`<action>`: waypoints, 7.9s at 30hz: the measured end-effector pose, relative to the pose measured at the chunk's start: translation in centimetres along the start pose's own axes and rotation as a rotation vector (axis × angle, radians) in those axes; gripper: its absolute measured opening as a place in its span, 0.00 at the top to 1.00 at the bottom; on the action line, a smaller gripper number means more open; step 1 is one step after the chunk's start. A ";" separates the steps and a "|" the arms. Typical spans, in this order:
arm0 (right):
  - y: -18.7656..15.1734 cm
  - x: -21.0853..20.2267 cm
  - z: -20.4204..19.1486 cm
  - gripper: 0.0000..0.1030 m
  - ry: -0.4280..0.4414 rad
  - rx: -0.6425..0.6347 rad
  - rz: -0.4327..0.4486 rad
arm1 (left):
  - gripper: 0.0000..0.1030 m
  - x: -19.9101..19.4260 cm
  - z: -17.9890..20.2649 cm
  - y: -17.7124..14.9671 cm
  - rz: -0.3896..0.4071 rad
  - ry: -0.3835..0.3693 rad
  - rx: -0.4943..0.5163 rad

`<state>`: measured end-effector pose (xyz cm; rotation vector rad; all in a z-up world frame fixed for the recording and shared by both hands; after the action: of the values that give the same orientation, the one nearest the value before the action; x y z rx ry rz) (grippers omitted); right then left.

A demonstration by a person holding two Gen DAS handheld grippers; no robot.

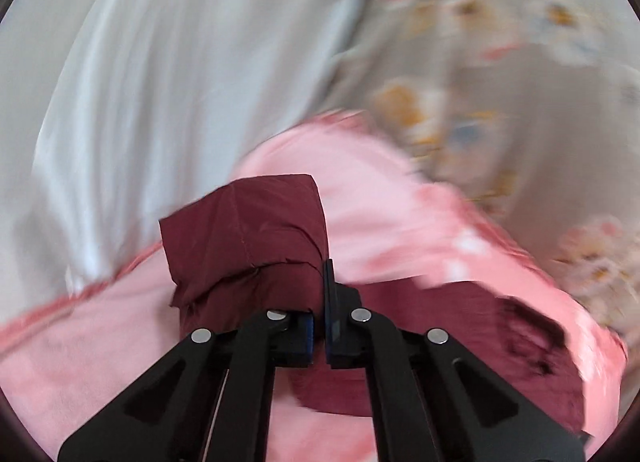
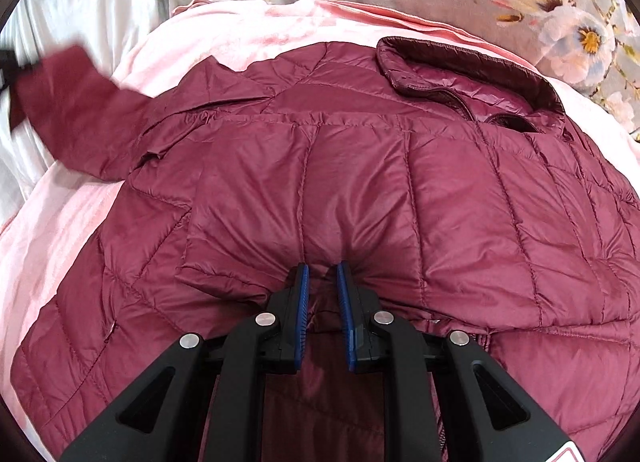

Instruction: Fold large clothes

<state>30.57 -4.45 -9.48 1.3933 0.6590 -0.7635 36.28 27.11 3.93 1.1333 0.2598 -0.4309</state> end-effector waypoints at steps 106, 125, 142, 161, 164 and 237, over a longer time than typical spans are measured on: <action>-2.2 0.3 24.4 0.97 -0.142 0.411 -0.018 | 0.99 13.8 5.7 -18.4 -0.377 -0.029 -0.135; 3.6 1.4 18.4 0.87 -0.045 0.294 -0.061 | 0.77 14.9 18.4 -17.7 -0.519 -0.132 0.146; 0.1 -1.7 16.5 0.92 -0.063 0.225 -0.014 | 0.83 13.1 16.0 -21.6 -0.540 -0.111 0.256; -1.7 0.8 16.0 0.96 -0.090 0.220 -0.010 | 0.84 12.9 16.1 -22.4 -0.454 -0.104 0.307; -1.8 0.8 16.0 0.96 -0.092 0.218 -0.007 | 0.84 12.9 16.2 -22.4 -0.450 -0.094 0.321; 6.9 6.4 22.4 0.85 -0.004 0.374 0.052 | 0.88 21.9 21.9 -19.9 -0.493 -0.259 0.228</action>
<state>39.16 -27.15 -8.63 1.7404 0.4889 -0.8780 46.31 -4.33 -12.46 1.2177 0.2660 -1.0582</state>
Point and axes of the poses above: each gripper's, at about its wrist camera, not at the fingertips, and x roughly the way its jaws point, z to its right, y to its top, the point moved 6 cm from there along x, roughly the way its jaws point, and after that the axes turned 13 degrees about -y, right-handed, at the moved point
